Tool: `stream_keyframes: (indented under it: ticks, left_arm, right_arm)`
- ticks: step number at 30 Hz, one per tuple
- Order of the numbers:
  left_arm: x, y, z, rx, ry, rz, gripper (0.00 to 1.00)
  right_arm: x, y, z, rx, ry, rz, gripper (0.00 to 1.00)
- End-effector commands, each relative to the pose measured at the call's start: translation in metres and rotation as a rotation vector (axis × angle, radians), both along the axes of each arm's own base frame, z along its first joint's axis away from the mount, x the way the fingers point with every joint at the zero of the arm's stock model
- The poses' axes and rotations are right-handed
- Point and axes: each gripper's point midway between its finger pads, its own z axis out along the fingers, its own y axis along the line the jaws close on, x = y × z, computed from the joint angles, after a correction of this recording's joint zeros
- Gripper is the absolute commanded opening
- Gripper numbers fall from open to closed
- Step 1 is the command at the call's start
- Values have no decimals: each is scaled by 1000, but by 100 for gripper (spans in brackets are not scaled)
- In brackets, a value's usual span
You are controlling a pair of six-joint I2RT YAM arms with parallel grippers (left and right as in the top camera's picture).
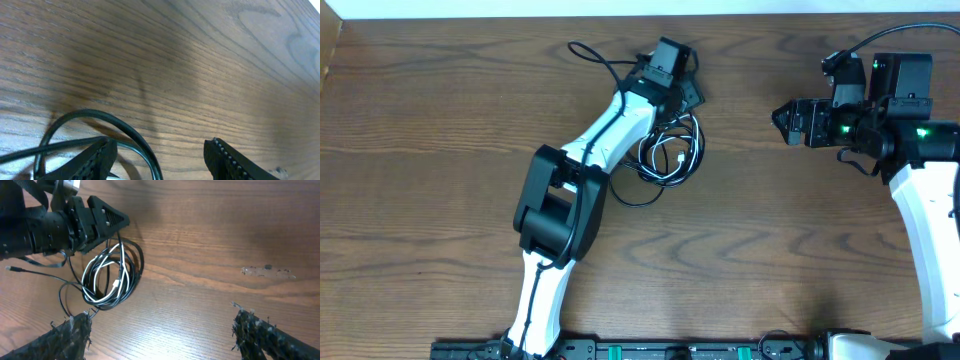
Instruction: Untangle cables
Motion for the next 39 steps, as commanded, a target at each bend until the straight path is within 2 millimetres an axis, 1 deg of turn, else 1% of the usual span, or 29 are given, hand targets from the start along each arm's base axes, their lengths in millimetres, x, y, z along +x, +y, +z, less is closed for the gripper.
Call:
stream_keyframes:
  ticks: [1, 4, 6, 7, 8, 9, 10, 11, 12, 15, 16, 17, 19, 20, 21, 24, 25, 26, 27, 30, 31, 32, 36, 38, 39]
  left_arm:
    - [3, 3, -7, 76, -30, 55, 59]
    - [0, 0, -13, 83, -23, 48, 58]
    - [-1, 0, -24, 92, -8, 46, 53]
    - [-1, 0, -29, 96, -1, 46, 52]
    - [-2, 0, -31, 100, 4, 45, 45]
    - [-3, 1, -32, 102, 6, 45, 33]
    - [-2, 0, -32, 102, 1, 42, 25]
    - [3, -1, -28, 95, -22, 34, 13]
    - [5, -1, -23, 97, -39, 23, 8]
    - [9, 5, -1, 124, -94, -29, 8]
    - [10, 6, 9, 137, -119, -56, 7]
    - [11, 10, 28, 157, -156, -92, 7]
    - [8, 13, 46, 176, -186, -126, 7]
    - [1, 16, 67, 200, -212, -165, 7]
    - [-4, 19, 80, 212, -224, -185, 7]
    - [-19, 27, 111, 239, -246, -225, 8]
    - [-23, 30, 118, 245, -248, -232, 7]
    - [-34, 36, 133, 262, -251, -255, 8]
    - [-41, 39, 141, 272, -252, -268, 8]
    - [-61, 50, 158, 302, -241, -305, 8]
    - [-65, 52, 159, 306, -229, -307, 8]
    - [-75, 56, 161, 314, -208, -326, 8]
    - [-105, 54, 153, 307, -130, -481, 8]
    - [-121, 55, 145, 303, -84, -572, 8]
    - [-124, 56, 144, 305, -74, -590, 8]
  right_arm:
    - [3, 1, 3, 2, -1, -5, 88]
    - [2, 1, 3, 2, 2, -5, 88]
    - [1, 1, 2, 2, 9, -5, 88]
    - [1, 1, 1, 2, 11, -5, 89]
    - [0, 1, 1, 2, 12, -5, 89]
    - [0, 1, 1, 2, 13, -5, 89]
    - [0, 1, 1, 2, 14, -5, 89]
    - [0, 1, 1, 2, 15, -5, 89]
    - [0, 1, 1, 2, 15, -5, 89]
    - [0, 1, 1, 2, 14, -5, 89]
    - [0, 1, 1, 2, 13, -5, 89]
    - [0, 1, 1, 2, 13, -5, 89]
    - [0, 1, 1, 2, 12, -5, 89]
    - [1, 1, 2, 3, 10, -5, 89]
    - [1, 1, 2, 5, 10, -7, 89]
    - [2, 2, 3, 15, 11, -19, 90]
    - [2, 2, 3, 18, 11, -20, 90]
    - [2, 6, 3, 26, 10, -10, 90]
    - [2, 8, 4, 27, 8, -3, 90]
    - [2, 16, 5, 27, -1, 16, 90]
    - [2, 18, 5, 27, -3, 24, 90]
    - [2, 22, 5, 27, -4, 34, 90]
    - [2, 38, -1, 27, 7, 75, 90]
    - [2, 42, -4, 28, 19, 82, 90]
    - [1, 44, -5, 30, 22, 83, 90]
